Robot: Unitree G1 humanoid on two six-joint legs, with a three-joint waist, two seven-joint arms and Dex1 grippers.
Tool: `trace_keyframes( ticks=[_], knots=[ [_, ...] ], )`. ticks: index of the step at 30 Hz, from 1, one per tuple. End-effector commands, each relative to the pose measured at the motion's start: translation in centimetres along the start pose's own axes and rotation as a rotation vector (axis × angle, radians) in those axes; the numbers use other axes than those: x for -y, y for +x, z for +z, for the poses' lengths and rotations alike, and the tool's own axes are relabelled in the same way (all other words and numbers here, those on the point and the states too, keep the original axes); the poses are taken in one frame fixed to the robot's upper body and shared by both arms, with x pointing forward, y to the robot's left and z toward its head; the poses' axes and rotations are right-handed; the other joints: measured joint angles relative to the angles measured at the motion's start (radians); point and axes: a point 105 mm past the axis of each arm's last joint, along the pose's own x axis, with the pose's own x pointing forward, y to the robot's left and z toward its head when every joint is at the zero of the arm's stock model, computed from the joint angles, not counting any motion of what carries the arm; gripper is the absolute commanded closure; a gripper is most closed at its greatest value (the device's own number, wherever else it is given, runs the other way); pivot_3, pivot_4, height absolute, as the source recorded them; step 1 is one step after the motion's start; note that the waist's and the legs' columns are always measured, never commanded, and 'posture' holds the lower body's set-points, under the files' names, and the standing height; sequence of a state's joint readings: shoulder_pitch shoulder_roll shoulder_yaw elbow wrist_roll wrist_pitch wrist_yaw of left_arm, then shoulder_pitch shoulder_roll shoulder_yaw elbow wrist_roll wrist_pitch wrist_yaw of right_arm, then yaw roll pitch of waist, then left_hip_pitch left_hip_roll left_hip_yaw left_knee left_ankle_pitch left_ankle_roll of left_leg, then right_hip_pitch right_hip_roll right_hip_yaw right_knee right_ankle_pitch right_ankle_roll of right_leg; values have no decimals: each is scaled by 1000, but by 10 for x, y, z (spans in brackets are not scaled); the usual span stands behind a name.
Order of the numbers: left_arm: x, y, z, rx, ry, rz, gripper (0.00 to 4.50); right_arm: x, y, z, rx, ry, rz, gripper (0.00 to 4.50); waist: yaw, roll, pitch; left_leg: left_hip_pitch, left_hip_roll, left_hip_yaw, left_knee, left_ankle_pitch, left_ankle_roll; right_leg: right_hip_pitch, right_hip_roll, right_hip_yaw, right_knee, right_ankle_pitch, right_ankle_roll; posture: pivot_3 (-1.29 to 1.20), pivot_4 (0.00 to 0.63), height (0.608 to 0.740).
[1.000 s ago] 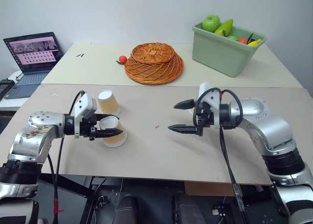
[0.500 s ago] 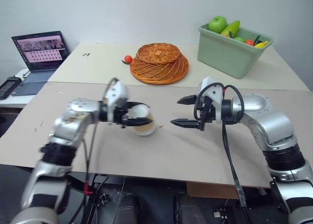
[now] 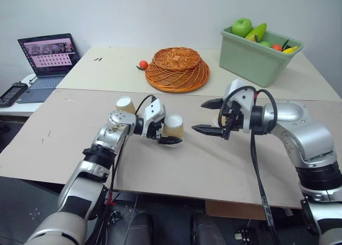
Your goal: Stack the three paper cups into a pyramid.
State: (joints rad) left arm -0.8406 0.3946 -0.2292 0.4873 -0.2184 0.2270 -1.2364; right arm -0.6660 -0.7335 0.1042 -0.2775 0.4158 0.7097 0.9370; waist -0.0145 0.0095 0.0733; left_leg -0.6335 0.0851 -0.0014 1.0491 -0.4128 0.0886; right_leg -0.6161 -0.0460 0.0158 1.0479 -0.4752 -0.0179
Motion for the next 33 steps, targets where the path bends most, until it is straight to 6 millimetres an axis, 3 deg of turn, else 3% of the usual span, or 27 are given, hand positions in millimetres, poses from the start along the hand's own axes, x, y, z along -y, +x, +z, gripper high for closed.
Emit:
trace_keyframes(
  ticks=[1,4,8,12,14,15,18,25,33],
  knots=[
    [-6,-17,47,90,118,45,111,4,-3,12,47,-25,-19,0,-1,0,0,0,0,-1,0,0,0,0,0,0,0,0,0,0,150,628],
    [3,-39,79,147,167,68,111,4,2,12,60,-19,-3,0,-3,0,1,0,0,-1,0,0,0,0,0,1,0,0,0,0,150,628],
    [21,-66,98,154,188,113,111,5,6,13,73,-20,11,0,-8,2,2,1,1,-3,-1,0,0,0,0,1,1,0,0,0,150,628],
    [11,-89,106,265,125,419,111,9,8,11,74,-21,8,0,-5,3,2,3,0,-3,-1,0,0,1,0,1,0,0,0,0,150,628],
    [-3,-98,96,292,100,686,111,9,8,10,72,-16,7,0,-1,3,2,3,1,-4,-1,0,0,2,0,1,0,0,0,0,150,628],
    [-13,-109,77,249,103,916,111,9,8,8,71,-4,7,0,2,3,1,3,0,-4,-1,0,0,2,0,1,0,0,0,0,150,628],
    [-6,-122,39,162,97,1224,111,8,10,0,59,21,13,0,1,4,1,3,-1,-5,0,0,0,4,-1,3,1,0,1,0,150,628],
    [7,-125,-5,122,-23,1391,111,3,13,-6,52,44,30,0,14,3,2,1,-3,-5,-1,-1,1,2,-15,-2,1,0,1,0,150,628],
    [-20,-128,-26,107,-87,1359,111,1,14,-6,57,51,25,0,26,3,2,0,-4,-4,-2,-2,4,3,-15,-2,-3,0,0,0,150,628]
  ],
)
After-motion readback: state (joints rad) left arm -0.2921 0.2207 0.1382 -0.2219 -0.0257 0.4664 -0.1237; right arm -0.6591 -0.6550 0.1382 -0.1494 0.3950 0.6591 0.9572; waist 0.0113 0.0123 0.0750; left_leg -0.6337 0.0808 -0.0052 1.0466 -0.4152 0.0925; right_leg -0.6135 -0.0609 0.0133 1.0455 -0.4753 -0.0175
